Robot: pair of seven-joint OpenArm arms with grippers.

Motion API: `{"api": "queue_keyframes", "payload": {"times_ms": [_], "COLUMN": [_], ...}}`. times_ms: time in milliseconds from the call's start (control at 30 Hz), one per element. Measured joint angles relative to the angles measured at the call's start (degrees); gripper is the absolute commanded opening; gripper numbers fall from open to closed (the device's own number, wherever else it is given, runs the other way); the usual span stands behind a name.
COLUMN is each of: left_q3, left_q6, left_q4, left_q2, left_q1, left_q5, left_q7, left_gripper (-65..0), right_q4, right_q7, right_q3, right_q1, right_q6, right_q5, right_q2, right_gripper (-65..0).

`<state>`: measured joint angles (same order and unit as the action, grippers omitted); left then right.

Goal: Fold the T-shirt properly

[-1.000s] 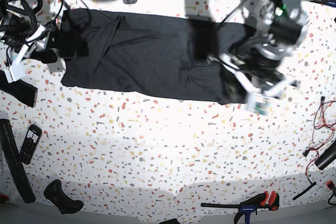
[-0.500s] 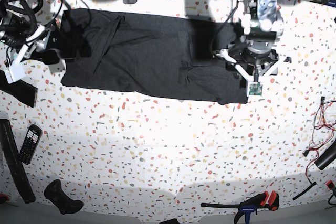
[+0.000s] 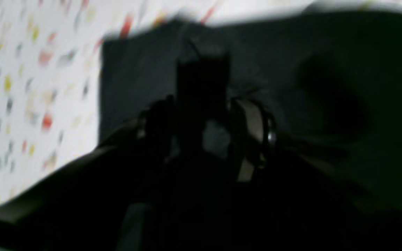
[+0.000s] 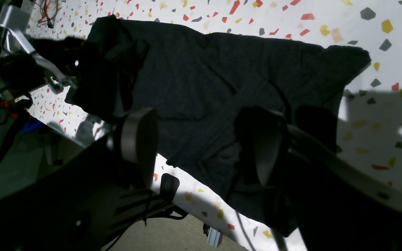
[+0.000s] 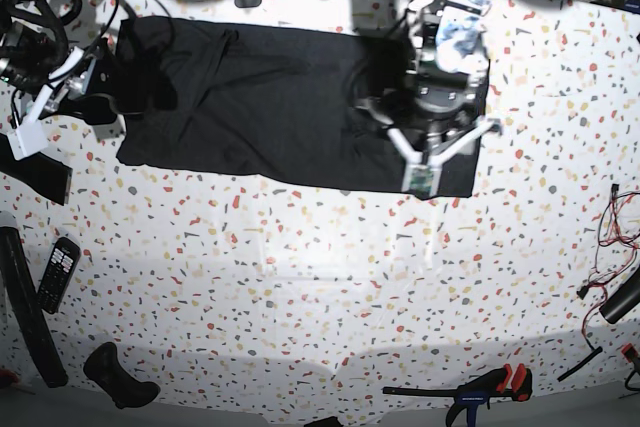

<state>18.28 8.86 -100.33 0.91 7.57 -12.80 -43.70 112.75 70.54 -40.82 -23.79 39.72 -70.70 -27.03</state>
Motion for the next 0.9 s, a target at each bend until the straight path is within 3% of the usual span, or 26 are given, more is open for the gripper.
{"api": "queue_keyframes", "payload": {"times_ms": [133, 233, 333, 400, 600, 733, 900], "left_q3": [4.85, 6.51, 6.75, 6.93, 7.61, 7.65, 7.67], "left_q6": [1.05, 1.01, -3.76, -5.01, -5.01, -5.03, -5.05], "left_q4": [3.61, 8.24, 12.98, 15.15, 12.68, 8.59, 8.11], "left_q2": [0.04, 2.16, 5.40, 7.23, 6.80, 6.99, 6.80], "left_q1": [-4.13, -8.94, -14.71, -17.92, -23.04, -21.66, -17.42], "left_q5": [-0.09, 1.60, 6.16, 6.38, 5.25, 4.92, 3.69], "left_q7": [1.38, 1.95, 3.93, 3.06, -7.89, -9.27, -10.29], "left_gripper": [-37.1, -37.1, -37.1, -37.1, -37.1, -37.1, -37.1], "right_q4": [0.00, 0.00, 0.00, 0.00, 0.00, 0.00, 0.00], "right_q7": [0.00, 0.00, 0.00, 0.00, -0.59, -5.18, -5.01], "right_q3": [0.00, 0.00, 0.00, 0.00, 0.00, 0.00, -0.02], "right_q1": [0.02, 0.00, 0.00, 0.00, 0.15, 2.32, 6.19], "right_q6": [0.00, 0.00, 0.00, 0.00, 0.00, 0.13, 0.02], "right_q5": [0.00, 0.00, -0.02, -0.02, 1.14, 11.65, 22.95], "right_q2": [0.00, 0.00, 0.00, 0.02, -0.02, 0.07, -0.02], "right_gripper": [-25.1, -25.1, -25.1, -25.1, -25.1, -25.1, -23.4]}}
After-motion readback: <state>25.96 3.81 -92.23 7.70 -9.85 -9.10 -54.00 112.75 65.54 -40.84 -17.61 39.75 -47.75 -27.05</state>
